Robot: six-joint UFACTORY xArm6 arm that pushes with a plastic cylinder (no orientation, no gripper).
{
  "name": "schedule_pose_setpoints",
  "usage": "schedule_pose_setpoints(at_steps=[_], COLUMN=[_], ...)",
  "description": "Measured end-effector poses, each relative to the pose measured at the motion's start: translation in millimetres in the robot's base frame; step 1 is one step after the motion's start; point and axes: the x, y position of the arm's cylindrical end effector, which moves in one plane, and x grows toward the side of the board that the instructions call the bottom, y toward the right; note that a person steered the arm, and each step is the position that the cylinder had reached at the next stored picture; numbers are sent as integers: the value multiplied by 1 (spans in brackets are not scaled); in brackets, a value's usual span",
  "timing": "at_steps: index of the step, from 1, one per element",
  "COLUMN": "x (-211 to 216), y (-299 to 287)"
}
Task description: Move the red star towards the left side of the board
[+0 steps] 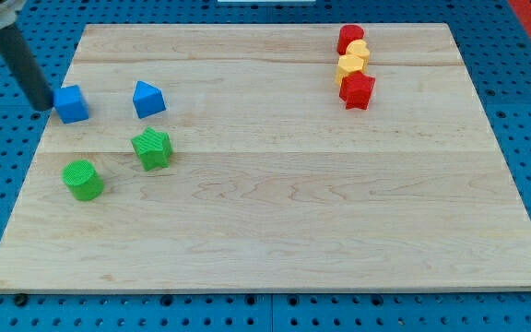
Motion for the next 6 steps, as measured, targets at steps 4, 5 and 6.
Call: schedule_pose_setpoints(at_steps=[4,5,6], x=[44,66,97], y=[146,179,172])
